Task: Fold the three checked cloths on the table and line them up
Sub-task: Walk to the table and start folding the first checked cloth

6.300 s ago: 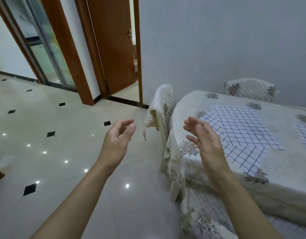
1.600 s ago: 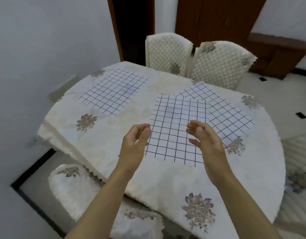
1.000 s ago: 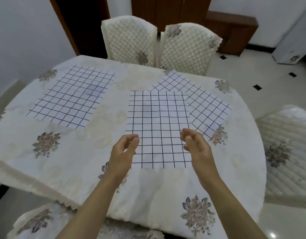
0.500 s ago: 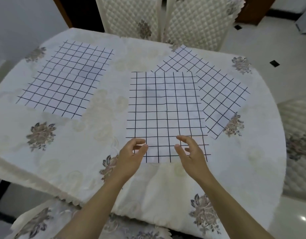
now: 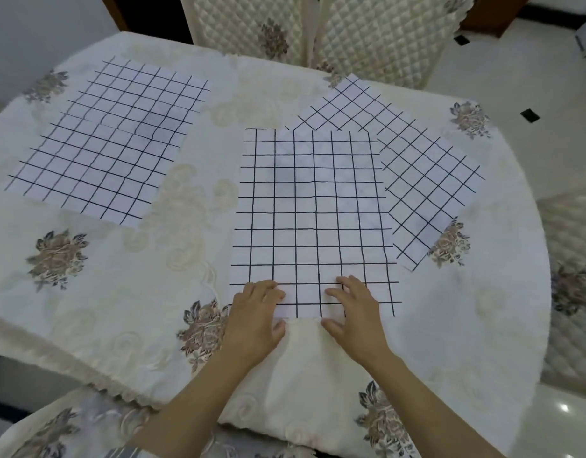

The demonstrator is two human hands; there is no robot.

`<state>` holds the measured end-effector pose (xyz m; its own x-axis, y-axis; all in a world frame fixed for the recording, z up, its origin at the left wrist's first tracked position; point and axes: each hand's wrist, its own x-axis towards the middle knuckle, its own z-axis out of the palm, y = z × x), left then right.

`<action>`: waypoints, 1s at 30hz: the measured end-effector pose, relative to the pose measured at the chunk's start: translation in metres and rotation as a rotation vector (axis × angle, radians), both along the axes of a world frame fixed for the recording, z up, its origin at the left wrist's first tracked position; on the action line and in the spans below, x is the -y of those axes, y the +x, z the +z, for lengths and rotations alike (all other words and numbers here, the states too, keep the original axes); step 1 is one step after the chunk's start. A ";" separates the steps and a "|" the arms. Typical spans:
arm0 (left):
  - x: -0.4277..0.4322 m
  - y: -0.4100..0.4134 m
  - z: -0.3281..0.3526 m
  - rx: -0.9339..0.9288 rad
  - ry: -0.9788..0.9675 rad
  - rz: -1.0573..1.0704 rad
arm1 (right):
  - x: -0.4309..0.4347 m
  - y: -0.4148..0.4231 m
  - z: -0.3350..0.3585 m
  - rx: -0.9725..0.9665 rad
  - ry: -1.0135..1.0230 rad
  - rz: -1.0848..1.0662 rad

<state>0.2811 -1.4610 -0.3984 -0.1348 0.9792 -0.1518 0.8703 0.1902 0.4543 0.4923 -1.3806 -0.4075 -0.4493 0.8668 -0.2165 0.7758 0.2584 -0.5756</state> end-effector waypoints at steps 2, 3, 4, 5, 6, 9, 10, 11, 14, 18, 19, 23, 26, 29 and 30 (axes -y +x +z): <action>-0.003 0.001 0.001 -0.080 0.009 -0.056 | 0.001 0.002 -0.002 0.014 -0.003 0.018; -0.004 0.001 0.002 -0.115 0.007 -0.077 | 0.001 0.002 -0.001 0.021 0.000 0.022; -0.006 0.001 0.001 -0.148 0.000 -0.097 | 0.001 0.002 -0.001 0.029 0.007 0.025; -0.008 0.002 0.001 -0.180 -0.005 -0.116 | 0.001 0.002 0.000 0.038 0.014 0.027; -0.009 0.003 -0.001 -0.212 -0.009 -0.133 | 0.001 0.002 -0.001 0.045 0.024 0.030; -0.010 0.004 -0.006 -0.275 -0.001 -0.172 | 0.001 0.004 -0.002 0.056 0.048 0.048; -0.011 0.004 -0.008 -0.285 0.005 -0.183 | 0.001 0.004 -0.003 0.056 0.052 0.049; -0.011 0.002 -0.008 -0.294 0.010 -0.194 | 0.000 0.004 -0.003 0.054 0.054 0.049; -0.013 -0.001 -0.005 -0.302 0.021 -0.215 | 0.000 0.003 -0.004 0.049 0.067 0.052; -0.016 -0.005 -0.002 -0.220 0.060 -0.164 | 0.000 0.001 -0.004 0.058 0.064 0.048; -0.016 -0.006 -0.001 -0.200 0.076 -0.152 | 0.000 0.001 -0.003 0.053 0.060 0.044; -0.015 -0.008 0.008 -0.142 0.153 -0.100 | 0.000 0.004 -0.002 0.000 0.069 -0.004; -0.014 -0.011 0.013 -0.113 0.172 -0.055 | -0.002 0.006 0.001 -0.025 0.102 -0.054; -0.013 -0.016 0.017 -0.105 0.167 -0.022 | -0.005 0.010 0.004 -0.040 0.130 -0.087; -0.013 -0.018 0.019 -0.103 0.169 -0.017 | -0.006 0.012 0.006 -0.044 0.134 -0.091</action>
<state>0.2636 -1.4485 -0.3795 -0.1243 0.9918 0.0290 0.9163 0.1035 0.3869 0.5044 -1.3751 -0.4017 -0.3744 0.9240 -0.0777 0.7742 0.2654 -0.5745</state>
